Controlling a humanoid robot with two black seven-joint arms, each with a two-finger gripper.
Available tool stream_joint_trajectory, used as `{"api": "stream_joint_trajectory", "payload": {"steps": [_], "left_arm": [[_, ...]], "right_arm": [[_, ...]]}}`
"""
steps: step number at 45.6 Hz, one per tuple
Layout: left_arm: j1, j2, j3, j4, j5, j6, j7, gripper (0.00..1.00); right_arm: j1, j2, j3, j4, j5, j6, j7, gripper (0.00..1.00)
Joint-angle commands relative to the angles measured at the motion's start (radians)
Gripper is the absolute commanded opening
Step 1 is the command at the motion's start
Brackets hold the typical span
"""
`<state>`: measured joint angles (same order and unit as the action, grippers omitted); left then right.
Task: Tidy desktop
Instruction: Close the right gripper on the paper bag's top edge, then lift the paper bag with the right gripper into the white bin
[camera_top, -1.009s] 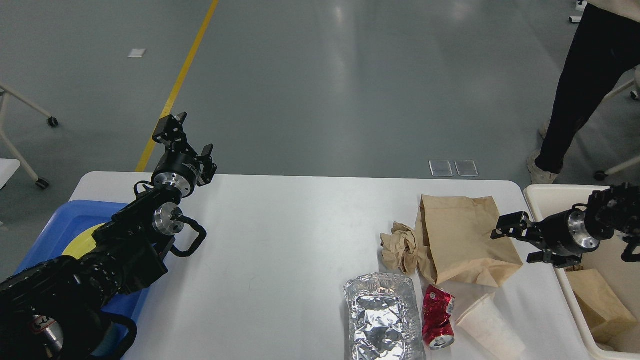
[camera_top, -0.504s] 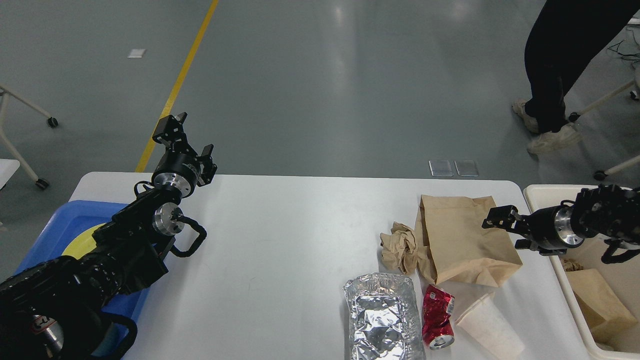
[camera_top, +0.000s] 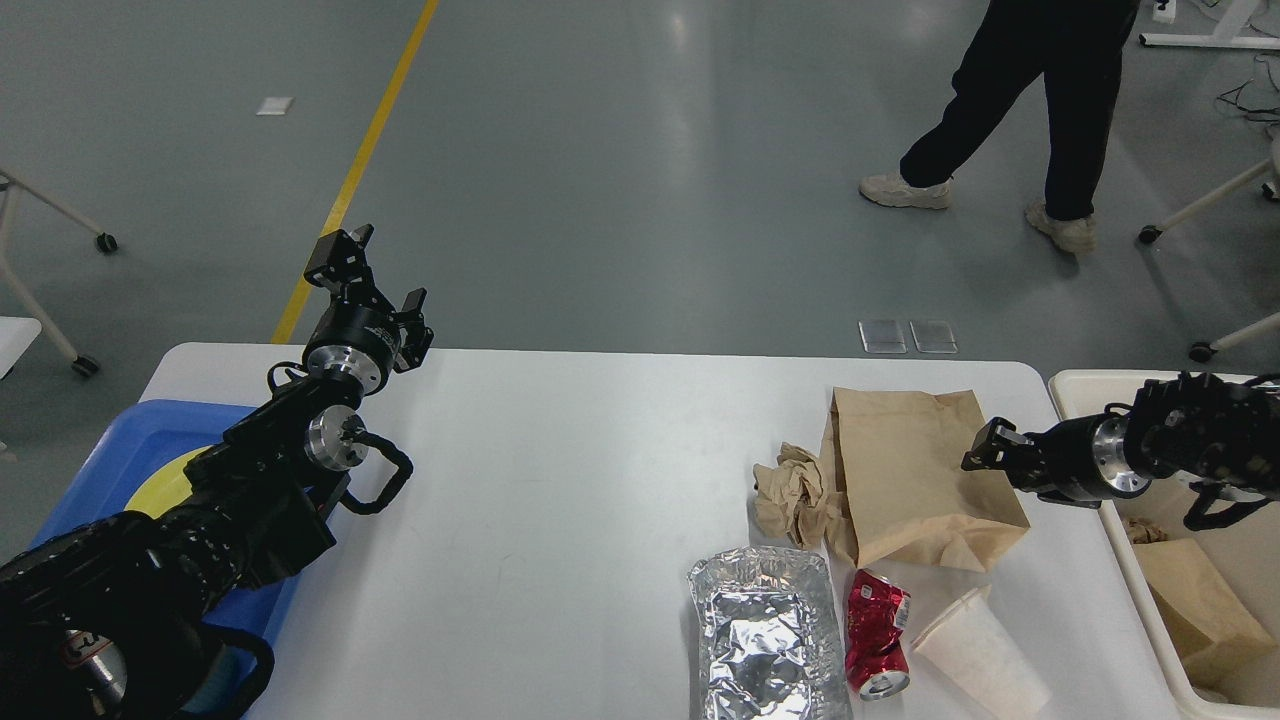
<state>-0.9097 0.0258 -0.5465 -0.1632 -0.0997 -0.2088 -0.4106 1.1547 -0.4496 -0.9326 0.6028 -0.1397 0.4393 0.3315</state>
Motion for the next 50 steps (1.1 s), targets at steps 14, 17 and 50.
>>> {"api": "stream_joint_trajectory", "payload": {"steps": [14, 17, 50], "left_arm": [[0.000, -0.001, 0.000, 0.001, 0.000, -0.001, -0.001, 0.96], [0.000, 0.000, -0.001, -0.001, 0.000, -0.001, -0.001, 0.96], [0.000, -0.001, -0.001, -0.001, 0.000, 0.000, 0.001, 0.96]], "right_arm": [[0.010, -0.006, -0.003, 0.026, 0.002, 0.045, 0.000, 0.00], [0.013, -0.009, -0.003, 0.026, 0.000, 0.045, 0.000, 0.00], [0.266, -0.141, -0.137, 0.032, -0.029, 0.510, -0.002, 0.00]]}}
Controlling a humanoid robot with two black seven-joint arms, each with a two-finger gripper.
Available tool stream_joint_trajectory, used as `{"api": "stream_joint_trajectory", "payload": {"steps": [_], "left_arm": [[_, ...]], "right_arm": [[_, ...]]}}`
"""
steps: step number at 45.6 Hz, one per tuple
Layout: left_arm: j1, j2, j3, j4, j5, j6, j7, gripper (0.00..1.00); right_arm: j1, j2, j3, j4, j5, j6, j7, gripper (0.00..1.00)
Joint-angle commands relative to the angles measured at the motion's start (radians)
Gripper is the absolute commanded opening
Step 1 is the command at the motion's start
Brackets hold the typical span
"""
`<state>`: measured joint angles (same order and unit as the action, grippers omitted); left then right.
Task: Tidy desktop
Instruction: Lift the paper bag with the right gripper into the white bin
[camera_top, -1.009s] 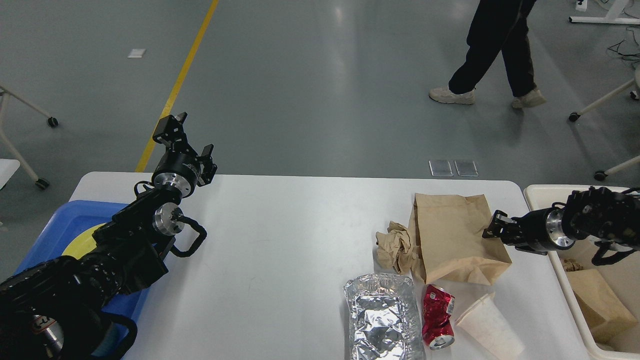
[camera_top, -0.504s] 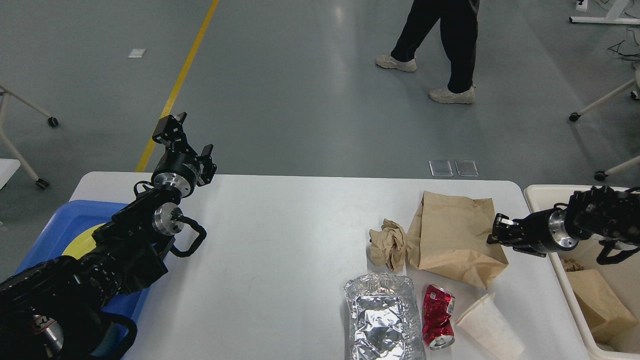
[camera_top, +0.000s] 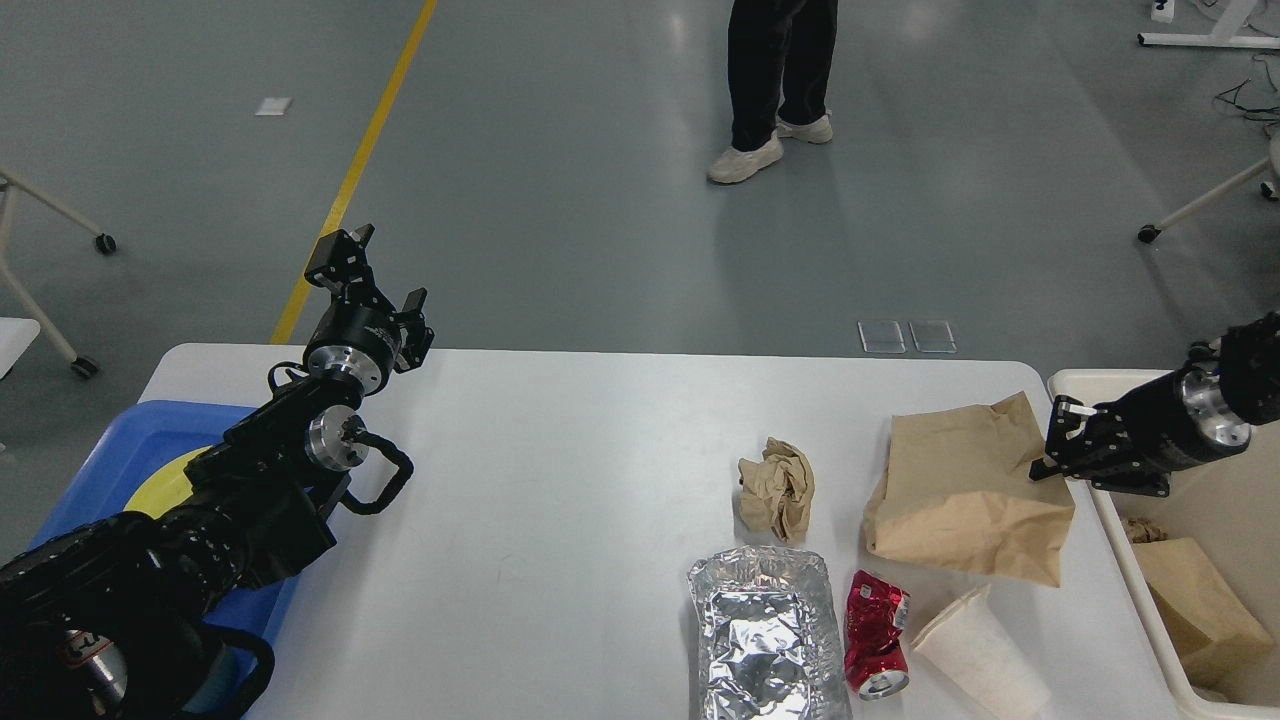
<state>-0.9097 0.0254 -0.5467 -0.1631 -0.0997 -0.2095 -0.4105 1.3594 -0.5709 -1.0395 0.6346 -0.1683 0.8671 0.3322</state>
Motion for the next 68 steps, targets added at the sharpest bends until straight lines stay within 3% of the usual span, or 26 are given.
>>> {"api": "stream_joint_trajectory", "payload": {"steps": [1, 32, 58, 68], "left_arm": [[0.000, -0.001, -0.001, 0.000, 0.000, -0.001, 0.001, 0.96], [0.000, 0.001, 0.001, 0.000, 0.000, -0.001, -0.001, 0.96], [0.000, -0.001, 0.001, 0.000, 0.000, 0.001, 0.001, 0.96], [0.000, -0.001, 0.001, -0.001, 0.000, 0.001, -0.001, 0.96]], "right_arm": [[0.073, -0.023, -0.034, 0.000, 0.000, 0.092, -0.002, 0.00], [0.394, -0.150, -0.172, -0.013, -0.089, 0.093, -0.002, 0.00], [0.280, -0.293, -0.168, -0.217, -0.145, 0.093, -0.002, 0.00], [0.179, -0.328, -0.152, -0.219, -0.132, -0.095, -0.002, 0.00]]}}
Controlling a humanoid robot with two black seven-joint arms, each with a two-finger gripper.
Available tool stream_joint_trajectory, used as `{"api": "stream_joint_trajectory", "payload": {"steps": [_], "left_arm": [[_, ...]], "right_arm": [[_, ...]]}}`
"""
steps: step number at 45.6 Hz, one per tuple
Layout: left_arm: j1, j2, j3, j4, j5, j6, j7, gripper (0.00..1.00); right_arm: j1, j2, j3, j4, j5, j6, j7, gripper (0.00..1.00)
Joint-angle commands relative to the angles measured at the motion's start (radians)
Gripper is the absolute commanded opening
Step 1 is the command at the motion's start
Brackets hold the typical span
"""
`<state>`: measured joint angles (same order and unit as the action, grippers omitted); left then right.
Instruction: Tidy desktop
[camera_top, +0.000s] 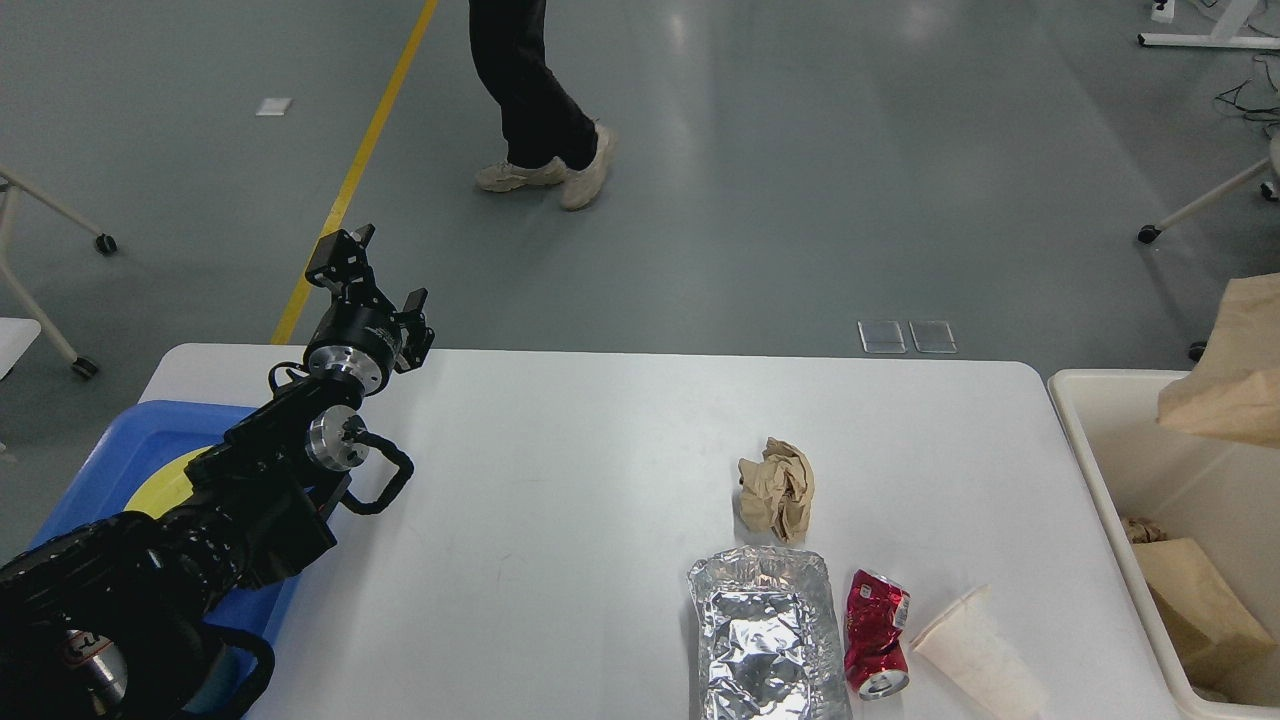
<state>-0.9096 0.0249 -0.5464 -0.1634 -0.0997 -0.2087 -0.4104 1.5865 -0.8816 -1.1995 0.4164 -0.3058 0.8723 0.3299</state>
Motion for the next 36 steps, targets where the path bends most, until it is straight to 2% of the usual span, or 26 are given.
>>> {"api": "stream_joint_trajectory", "payload": {"steps": [1, 8, 36], "left_arm": [[0.000, 0.001, 0.000, 0.001, 0.000, 0.000, 0.001, 0.96], [0.000, 0.000, 0.000, 0.001, 0.000, -0.001, 0.001, 0.96], [0.000, 0.000, 0.000, 0.001, 0.000, 0.000, -0.001, 0.96]], "right_arm": [[-0.062, -0.025, 0.009, -0.001, 0.007, -0.143, 0.000, 0.00], [-0.141, -0.040, 0.040, 0.001, 0.008, -0.286, 0.000, 0.00], [-0.588, 0.003, 0.383, -0.002, 0.033, -0.613, 0.000, 0.00]]}}
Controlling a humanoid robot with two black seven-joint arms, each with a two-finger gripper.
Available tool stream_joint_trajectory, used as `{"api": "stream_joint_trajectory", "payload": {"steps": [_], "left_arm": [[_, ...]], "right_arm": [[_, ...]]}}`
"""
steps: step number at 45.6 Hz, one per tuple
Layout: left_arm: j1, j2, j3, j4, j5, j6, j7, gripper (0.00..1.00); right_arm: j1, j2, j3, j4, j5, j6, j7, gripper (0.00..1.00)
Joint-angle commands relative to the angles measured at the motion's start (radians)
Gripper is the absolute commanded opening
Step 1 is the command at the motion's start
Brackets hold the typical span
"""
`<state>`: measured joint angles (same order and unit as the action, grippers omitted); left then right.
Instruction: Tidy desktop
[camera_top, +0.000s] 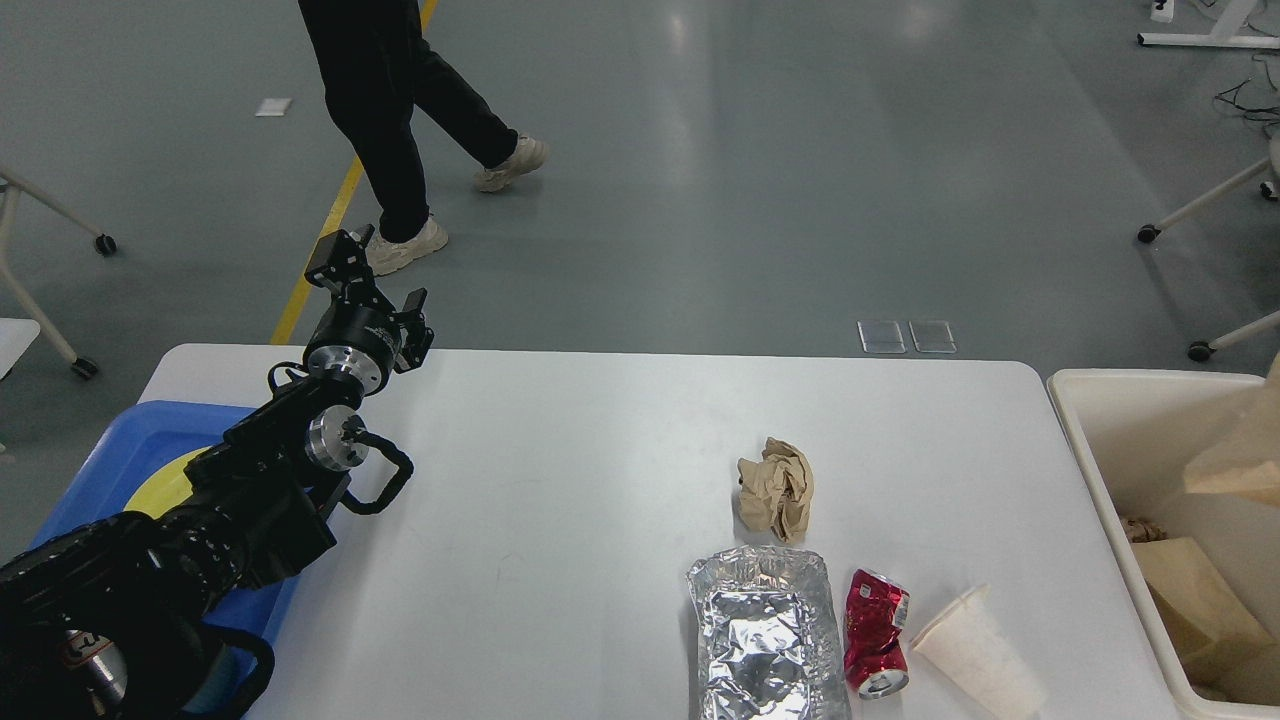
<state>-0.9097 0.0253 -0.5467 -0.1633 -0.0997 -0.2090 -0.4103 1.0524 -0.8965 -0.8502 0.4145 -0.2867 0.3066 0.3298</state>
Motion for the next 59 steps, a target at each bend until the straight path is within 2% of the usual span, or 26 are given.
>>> {"api": "stream_joint_trajectory", "payload": {"steps": [1, 5, 8, 14, 28, 37, 48, 59], "left_arm": [[0.000, 0.001, 0.001, -0.001, 0.000, 0.000, 0.001, 0.96], [0.000, 0.001, 0.001, -0.001, 0.000, 0.000, -0.001, 0.96], [0.000, 0.001, -0.001, 0.001, 0.000, 0.000, 0.001, 0.96], [0.000, -0.001, 0.001, -0.001, 0.000, 0.000, -0.001, 0.96], [0.000, -0.001, 0.001, 0.001, 0.000, 0.000, -0.001, 0.96], [0.000, -0.001, 0.001, 0.001, 0.000, 0.000, -0.001, 0.96], [0.000, -0.001, -0.001, 0.001, 0.000, 0.000, -0.001, 0.96], [0.000, -0.001, -0.001, -0.001, 0.000, -0.001, 0.001, 0.96]], "right_arm": [[-0.061, 0.021, 0.037, 0.000, 0.020, -0.052, 0.000, 0.00], [-0.075, 0.027, 0.039, 0.000, 0.038, -0.057, 0.000, 0.00], [-0.078, 0.027, 0.039, 0.000, 0.052, -0.058, 0.000, 0.23], [-0.080, 0.027, 0.039, 0.000, 0.055, -0.058, 0.000, 0.57], [-0.072, 0.025, 0.039, 0.006, 0.055, -0.057, 0.002, 0.99], [-0.022, 0.008, 0.027, 0.046, 0.058, -0.037, 0.002, 1.00], [0.133, -0.114, 0.007, 0.148, 0.058, -0.011, 0.011, 1.00], [0.320, -0.165, 0.005, 0.155, 0.049, 0.233, 0.011, 1.00]]}}
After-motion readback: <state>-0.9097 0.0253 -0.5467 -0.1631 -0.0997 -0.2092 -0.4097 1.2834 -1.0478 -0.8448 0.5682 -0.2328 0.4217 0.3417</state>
